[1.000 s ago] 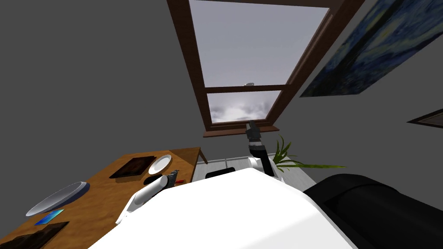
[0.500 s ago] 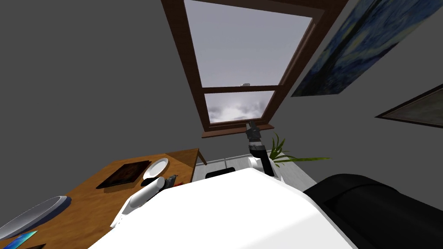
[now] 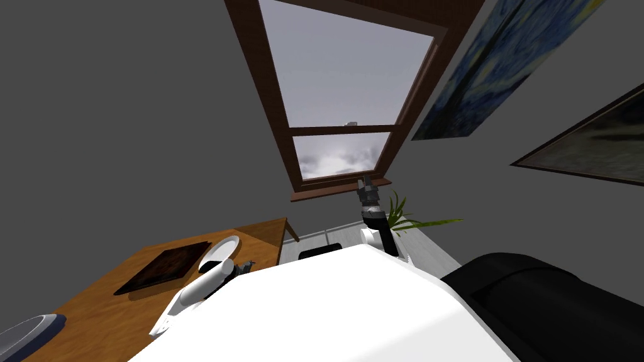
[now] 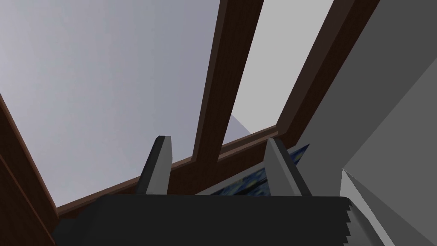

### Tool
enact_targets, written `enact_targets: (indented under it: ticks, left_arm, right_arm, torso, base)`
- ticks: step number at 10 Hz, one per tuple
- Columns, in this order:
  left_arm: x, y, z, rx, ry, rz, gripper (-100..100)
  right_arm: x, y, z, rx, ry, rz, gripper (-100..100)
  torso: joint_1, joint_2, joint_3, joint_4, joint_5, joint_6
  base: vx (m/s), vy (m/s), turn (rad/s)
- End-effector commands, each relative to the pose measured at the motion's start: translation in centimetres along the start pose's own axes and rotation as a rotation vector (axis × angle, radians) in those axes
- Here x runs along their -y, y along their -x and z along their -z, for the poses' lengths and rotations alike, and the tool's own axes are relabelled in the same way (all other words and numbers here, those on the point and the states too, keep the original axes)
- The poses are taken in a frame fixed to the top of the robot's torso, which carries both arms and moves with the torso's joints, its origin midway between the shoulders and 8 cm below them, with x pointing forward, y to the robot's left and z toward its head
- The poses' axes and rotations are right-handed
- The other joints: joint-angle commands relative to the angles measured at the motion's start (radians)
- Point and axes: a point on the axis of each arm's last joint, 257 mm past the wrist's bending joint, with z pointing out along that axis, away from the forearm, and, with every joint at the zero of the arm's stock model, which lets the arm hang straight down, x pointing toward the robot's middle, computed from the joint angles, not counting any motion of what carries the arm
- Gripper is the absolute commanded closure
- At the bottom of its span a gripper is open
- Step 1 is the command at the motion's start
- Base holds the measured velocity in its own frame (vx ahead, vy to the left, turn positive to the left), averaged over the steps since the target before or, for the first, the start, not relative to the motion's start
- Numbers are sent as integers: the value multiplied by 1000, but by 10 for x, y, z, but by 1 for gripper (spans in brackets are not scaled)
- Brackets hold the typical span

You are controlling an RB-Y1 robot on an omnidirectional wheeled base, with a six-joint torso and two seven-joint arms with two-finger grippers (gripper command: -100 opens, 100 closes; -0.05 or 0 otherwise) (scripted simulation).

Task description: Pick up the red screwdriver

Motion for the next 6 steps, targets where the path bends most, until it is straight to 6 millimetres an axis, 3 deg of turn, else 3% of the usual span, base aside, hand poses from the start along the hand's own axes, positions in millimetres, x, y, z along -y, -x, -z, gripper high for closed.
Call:
enact_targets:
  ticks: [1,2,3,6]
  left_arm:
    - [0,0,0,0,0,0,-100]
    - [-1,0,0,-2,3,0,0]
    - [-1,-6,-10,-2,2,4,-100]
    - [-1,-14,-22,-1,0,8,-100]
  right_arm:
    - [0,0,0,0,0,0,0]
    - [0,0,0,0,0,0,0]
    - [0,0,0,0,0,0,0]
    - [0,0,0,0,0,0,0]
  torso:
    - [0,0,0,0,0,0]
    - [-1,0,0,0,0,0]
    - [-1,0,0,0,0,0]
    - [1,1,0,0,0,0]
  base:
    - [0,9,-20]
    - [0,0,0]
    - [-7,28,-25]
    - [-10,39,-20]
